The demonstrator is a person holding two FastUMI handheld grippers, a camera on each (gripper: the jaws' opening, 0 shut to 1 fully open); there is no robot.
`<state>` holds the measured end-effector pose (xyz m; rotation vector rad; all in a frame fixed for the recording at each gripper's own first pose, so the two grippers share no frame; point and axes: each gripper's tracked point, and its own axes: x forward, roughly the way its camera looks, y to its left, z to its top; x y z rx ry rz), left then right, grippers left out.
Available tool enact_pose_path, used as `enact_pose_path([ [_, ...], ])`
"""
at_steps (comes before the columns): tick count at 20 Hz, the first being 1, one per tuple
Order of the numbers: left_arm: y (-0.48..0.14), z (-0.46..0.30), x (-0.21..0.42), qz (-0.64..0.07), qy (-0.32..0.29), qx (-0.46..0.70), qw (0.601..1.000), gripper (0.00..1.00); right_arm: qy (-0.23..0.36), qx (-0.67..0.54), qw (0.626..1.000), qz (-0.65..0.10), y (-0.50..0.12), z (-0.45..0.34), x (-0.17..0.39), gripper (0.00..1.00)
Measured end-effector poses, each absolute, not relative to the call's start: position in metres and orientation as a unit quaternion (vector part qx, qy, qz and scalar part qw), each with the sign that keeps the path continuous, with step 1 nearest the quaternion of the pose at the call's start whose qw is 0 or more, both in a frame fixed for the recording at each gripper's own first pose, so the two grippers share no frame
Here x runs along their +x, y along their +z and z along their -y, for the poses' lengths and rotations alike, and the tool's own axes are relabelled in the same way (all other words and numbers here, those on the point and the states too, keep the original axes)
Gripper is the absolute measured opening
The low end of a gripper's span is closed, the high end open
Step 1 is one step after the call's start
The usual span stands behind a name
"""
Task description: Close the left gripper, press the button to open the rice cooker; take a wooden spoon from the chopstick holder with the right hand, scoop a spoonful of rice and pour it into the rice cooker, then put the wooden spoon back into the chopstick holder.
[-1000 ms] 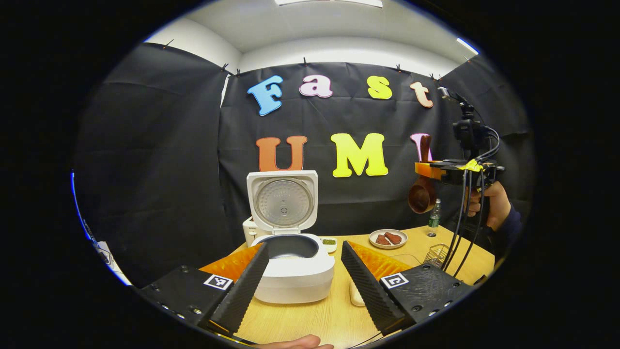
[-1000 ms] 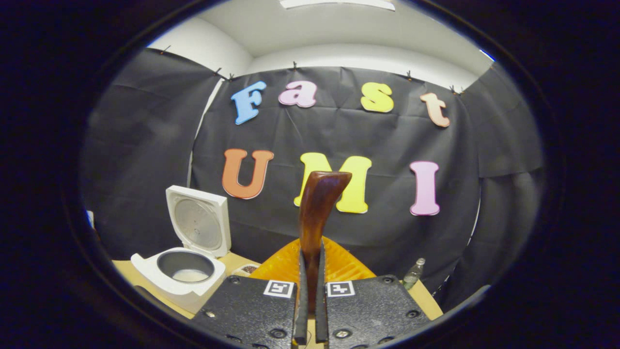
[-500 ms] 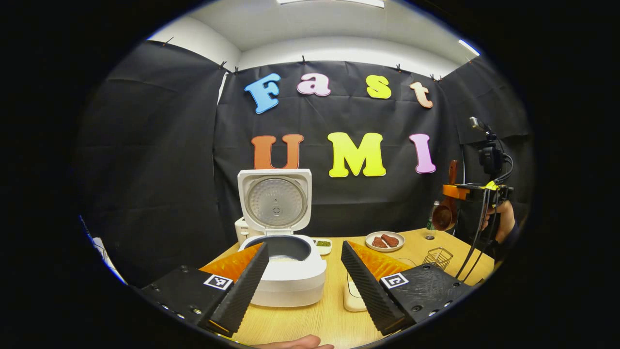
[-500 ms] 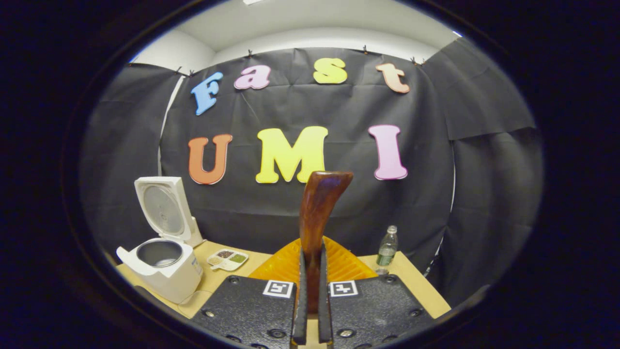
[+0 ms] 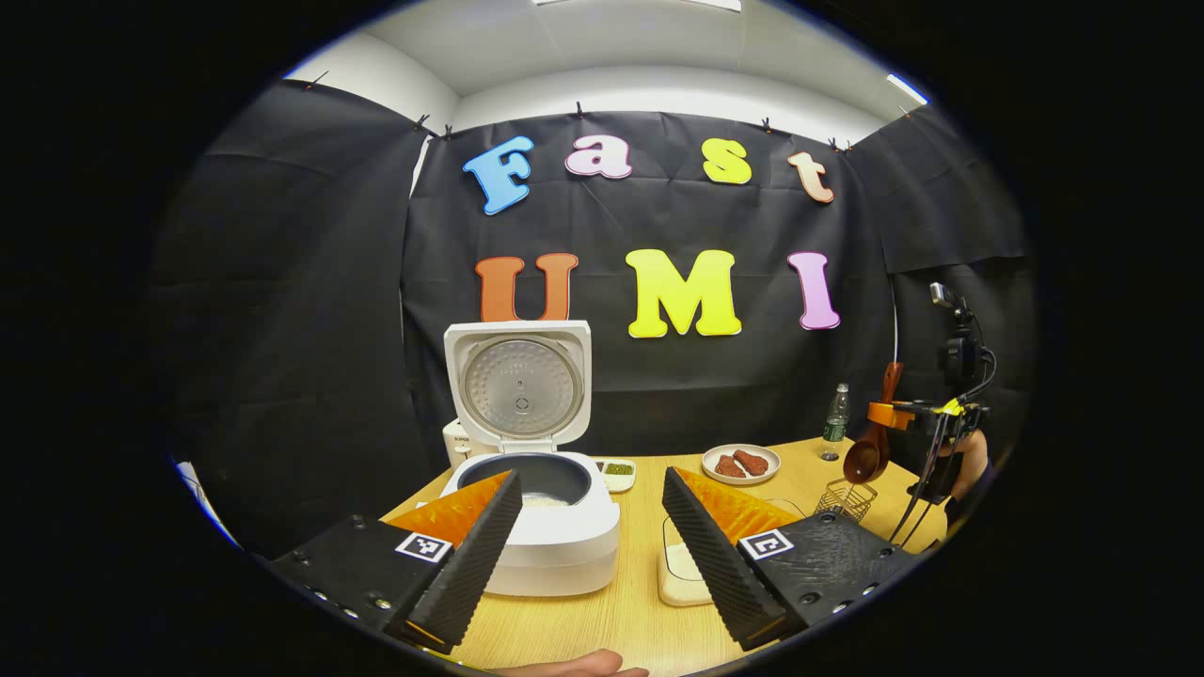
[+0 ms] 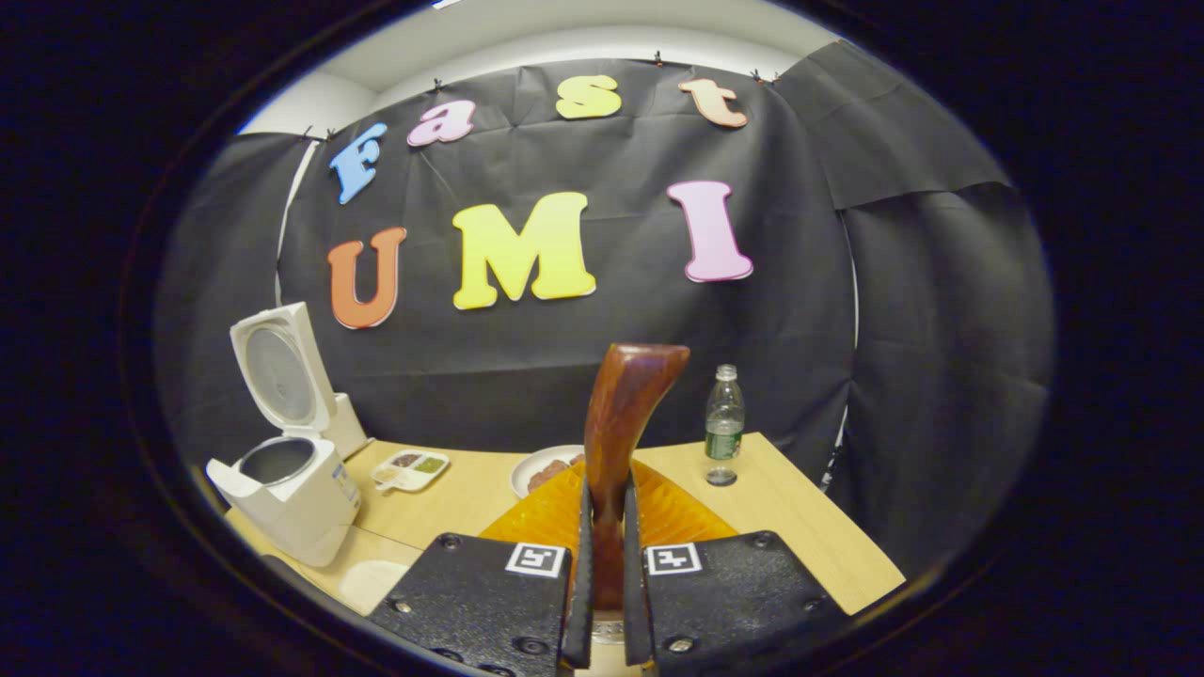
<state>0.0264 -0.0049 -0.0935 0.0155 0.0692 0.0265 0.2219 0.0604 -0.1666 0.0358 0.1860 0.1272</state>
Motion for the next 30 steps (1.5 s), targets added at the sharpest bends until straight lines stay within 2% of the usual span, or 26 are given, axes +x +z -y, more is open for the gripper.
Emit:
enact_pose_path([
  [2, -0.090, 0.011, 0.025, -0.032, 0.006, 0.007, 0.999, 0.95, 0.071, 0.045, 0.990, -0.109, -0.177, -0.057, 0.220, 0.26],
  [3, -0.089, 0.012, 0.023, -0.029, 0.004, 0.009, 1.000, 0.95, 0.059, 0.052, 0.991, -0.111, -0.180, -0.048, 0.223, 0.45],
  [4, -0.088, 0.012, 0.024, -0.027, 0.003, 0.011, 1.000, 0.95, 0.037, 0.051, 0.992, -0.108, -0.180, -0.034, 0.220, 0.58],
  [6, -0.086, 0.012, 0.026, -0.023, 0.002, 0.012, 1.000, 0.95, 0.009, 0.045, 0.995, -0.093, -0.174, -0.017, 0.215, 0.63],
  [9, -0.088, 0.010, 0.031, -0.025, 0.001, 0.010, 1.000, 0.95, -0.007, 0.043, 0.996, -0.079, -0.164, -0.008, 0.198, 0.94],
  [14, -0.080, -0.001, 0.043, -0.021, 0.004, 0.012, 1.000, 0.96, -0.020, 0.015, 0.998, -0.050, -0.139, -0.004, 0.157, 1.00],
  [23, -0.029, -0.037, 0.087, -0.011, 0.007, 0.045, 0.999, 0.96, 0.023, -0.004, 1.000, -0.014, -0.086, -0.036, 0.060, 1.00],
  [27, -0.005, -0.032, 0.113, -0.008, -0.019, 0.064, 0.998, 0.95, 0.054, -0.011, 0.998, -0.005, -0.077, -0.055, 0.034, 1.00],
  [30, 0.008, -0.043, 0.133, -0.015, -0.002, 0.087, 0.996, 0.95, 0.050, -0.020, 0.999, 0.009, -0.071, -0.051, 0.025, 1.00],
])
